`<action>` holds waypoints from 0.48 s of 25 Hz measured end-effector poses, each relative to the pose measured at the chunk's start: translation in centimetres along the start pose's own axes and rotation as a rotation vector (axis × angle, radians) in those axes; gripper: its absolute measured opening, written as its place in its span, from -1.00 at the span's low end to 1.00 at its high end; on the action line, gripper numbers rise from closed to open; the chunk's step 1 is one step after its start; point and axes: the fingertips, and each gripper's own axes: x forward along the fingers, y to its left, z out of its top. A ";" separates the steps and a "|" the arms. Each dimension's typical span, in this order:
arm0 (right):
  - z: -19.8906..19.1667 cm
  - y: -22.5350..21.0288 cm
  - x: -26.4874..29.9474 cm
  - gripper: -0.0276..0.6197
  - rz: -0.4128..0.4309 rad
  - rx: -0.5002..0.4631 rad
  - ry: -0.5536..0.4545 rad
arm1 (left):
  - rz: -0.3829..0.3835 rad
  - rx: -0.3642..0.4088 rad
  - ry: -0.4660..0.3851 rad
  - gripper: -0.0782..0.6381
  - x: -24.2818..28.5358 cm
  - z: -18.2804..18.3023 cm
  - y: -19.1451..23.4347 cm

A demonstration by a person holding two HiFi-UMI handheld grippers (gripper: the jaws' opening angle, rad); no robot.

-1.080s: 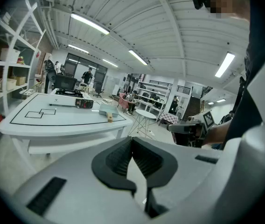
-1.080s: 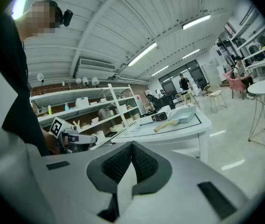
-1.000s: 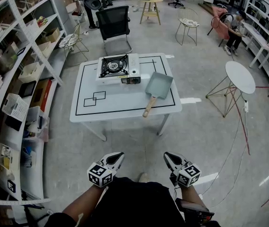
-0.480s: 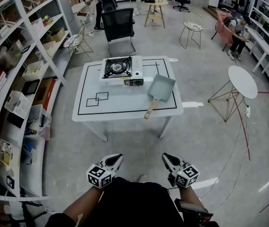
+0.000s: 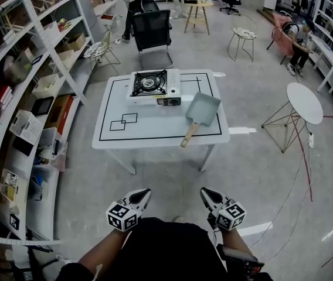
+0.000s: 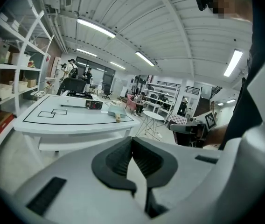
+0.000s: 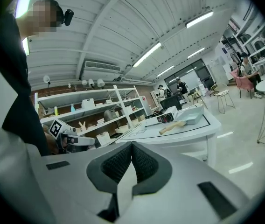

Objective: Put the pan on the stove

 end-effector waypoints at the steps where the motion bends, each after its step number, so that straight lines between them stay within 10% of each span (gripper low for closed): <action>1: 0.1 -0.1 0.0 -0.83 0.002 0.003 -0.002 | 0.004 -0.002 -0.003 -0.76 0.0 0.0 0.0; 12: 0.3 -0.2 0.2 -0.83 0.019 0.002 0.026 | 0.036 -0.019 -0.024 -0.76 -0.3 0.7 -0.2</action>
